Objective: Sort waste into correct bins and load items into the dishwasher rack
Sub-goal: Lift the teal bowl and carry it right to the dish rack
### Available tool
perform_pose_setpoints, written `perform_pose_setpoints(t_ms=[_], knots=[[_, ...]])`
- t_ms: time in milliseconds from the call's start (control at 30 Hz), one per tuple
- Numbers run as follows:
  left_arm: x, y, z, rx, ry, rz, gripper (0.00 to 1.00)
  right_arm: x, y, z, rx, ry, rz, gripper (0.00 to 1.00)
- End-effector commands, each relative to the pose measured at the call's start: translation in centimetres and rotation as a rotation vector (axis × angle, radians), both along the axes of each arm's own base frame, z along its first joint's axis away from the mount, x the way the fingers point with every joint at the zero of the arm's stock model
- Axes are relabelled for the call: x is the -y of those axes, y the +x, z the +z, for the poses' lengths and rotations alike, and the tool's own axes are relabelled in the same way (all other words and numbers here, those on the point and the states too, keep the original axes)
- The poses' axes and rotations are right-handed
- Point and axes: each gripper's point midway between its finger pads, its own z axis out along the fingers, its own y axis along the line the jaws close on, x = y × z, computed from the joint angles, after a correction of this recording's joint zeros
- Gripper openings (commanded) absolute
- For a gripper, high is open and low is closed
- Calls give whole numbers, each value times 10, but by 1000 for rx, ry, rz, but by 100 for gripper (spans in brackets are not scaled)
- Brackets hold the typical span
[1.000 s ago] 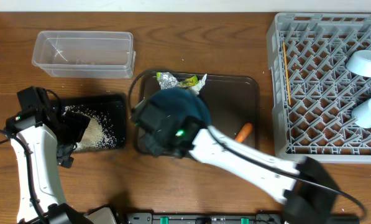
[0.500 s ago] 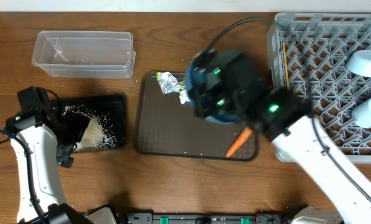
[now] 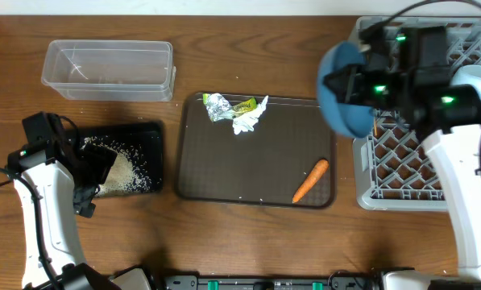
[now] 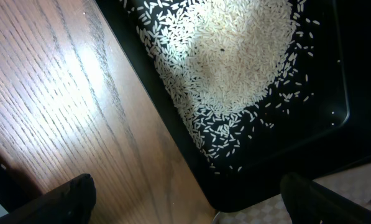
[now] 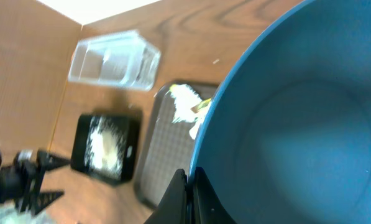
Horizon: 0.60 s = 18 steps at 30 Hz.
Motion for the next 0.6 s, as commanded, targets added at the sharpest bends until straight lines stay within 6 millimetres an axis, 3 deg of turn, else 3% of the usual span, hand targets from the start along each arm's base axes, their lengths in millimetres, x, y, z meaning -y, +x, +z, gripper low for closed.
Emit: perform_pose_setpoints(t_ms=[0, 233, 567], knots=[[-4, 1, 7, 15, 17, 3, 98, 27, 8, 17, 73, 4, -21, 1], [-4, 1, 7, 15, 17, 3, 98, 73, 21, 19, 164, -68, -52, 1], [-4, 1, 7, 15, 17, 3, 98, 82, 45, 40, 367, 137, 145, 1]])
